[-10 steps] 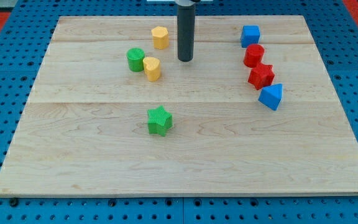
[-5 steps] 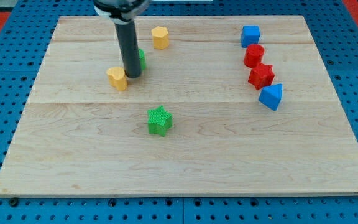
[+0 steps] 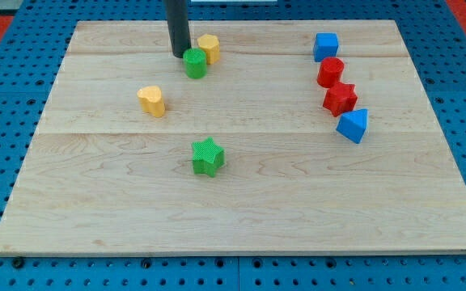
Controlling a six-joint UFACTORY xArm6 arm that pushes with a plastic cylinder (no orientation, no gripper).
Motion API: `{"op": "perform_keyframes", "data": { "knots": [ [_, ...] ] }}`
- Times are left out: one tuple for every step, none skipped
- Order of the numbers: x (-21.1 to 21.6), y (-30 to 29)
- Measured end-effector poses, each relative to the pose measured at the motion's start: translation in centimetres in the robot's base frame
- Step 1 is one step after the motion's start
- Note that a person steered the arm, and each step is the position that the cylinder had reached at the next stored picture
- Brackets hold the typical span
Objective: Place green circle and the heart vertical to each other
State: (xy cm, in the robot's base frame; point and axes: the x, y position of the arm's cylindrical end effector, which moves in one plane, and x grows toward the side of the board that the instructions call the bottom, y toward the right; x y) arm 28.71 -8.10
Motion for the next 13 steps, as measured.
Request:
{"op": "perform_keyframes", "data": {
  "knots": [
    [0.3, 0.0],
    [1.0, 1.1],
    [-0.7, -1.5],
    [0.7, -6.9],
    [7.0, -7.6],
    [8.6, -6.9],
    [9.0, -3.6],
    [9.0, -7.3],
    [11.5, -5.7],
    [10.2, -2.3],
    [10.2, -0.3],
    [10.8, -0.5],
    [11.4, 0.1]
  ]
}}
